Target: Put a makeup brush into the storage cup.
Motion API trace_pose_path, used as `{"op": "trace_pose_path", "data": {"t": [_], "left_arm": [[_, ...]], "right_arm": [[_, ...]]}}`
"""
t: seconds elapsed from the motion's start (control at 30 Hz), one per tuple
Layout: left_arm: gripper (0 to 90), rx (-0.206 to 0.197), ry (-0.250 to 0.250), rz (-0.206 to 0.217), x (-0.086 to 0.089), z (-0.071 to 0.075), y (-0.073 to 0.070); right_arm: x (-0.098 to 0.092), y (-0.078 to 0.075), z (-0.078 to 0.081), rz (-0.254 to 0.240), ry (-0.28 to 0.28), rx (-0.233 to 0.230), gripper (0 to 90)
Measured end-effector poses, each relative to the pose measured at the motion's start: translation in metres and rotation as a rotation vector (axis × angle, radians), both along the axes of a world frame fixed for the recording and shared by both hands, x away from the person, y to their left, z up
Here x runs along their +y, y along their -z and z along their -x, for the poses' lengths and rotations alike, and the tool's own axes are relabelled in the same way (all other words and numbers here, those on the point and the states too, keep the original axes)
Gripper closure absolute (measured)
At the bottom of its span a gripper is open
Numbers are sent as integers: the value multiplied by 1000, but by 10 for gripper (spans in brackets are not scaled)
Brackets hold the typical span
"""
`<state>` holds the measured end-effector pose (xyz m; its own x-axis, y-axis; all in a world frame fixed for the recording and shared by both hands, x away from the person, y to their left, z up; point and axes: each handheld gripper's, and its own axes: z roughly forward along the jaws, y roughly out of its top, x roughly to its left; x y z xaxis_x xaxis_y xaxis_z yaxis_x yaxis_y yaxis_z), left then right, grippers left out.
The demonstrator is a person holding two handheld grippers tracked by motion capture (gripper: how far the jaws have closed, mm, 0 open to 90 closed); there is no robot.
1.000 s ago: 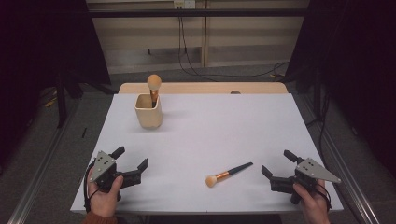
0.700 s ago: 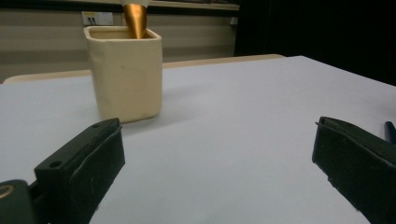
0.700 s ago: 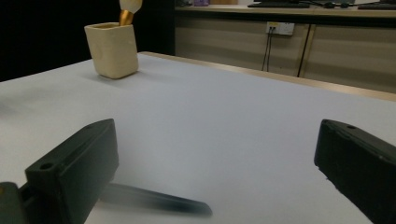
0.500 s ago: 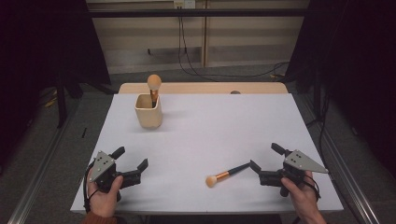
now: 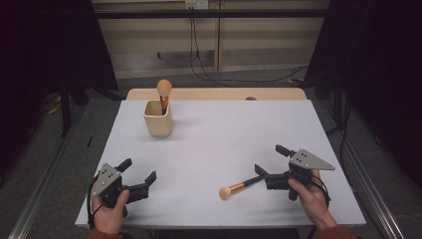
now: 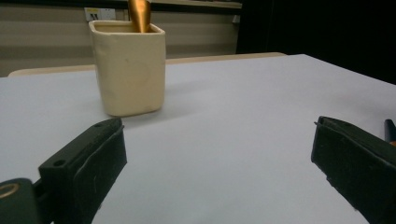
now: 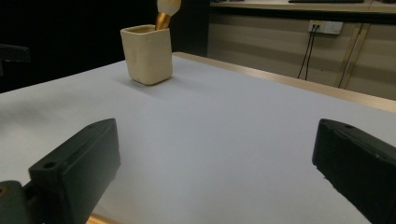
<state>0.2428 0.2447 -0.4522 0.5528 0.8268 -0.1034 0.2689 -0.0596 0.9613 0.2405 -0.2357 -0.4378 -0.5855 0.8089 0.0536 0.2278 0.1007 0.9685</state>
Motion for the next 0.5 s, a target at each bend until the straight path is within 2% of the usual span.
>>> {"op": "trace_pose_path", "data": {"t": [0.17,0.23,0.3,0.5], "left_arm": [[30,2,-2,-10,1,1,0],[30,-2,-7,-7,2,2,-1],[30,-1,-18,-1,3,3,-1],[28,-7,-7,-17,1,4,-2]], "right_arm": [[7,-5,-11,20,-27,-18,3],[9,-7,-14,11,-36,-34,17],[12,-9,-18,14,-44,-32,27],[26,-15,-27,35,-80,-34,18]]}}
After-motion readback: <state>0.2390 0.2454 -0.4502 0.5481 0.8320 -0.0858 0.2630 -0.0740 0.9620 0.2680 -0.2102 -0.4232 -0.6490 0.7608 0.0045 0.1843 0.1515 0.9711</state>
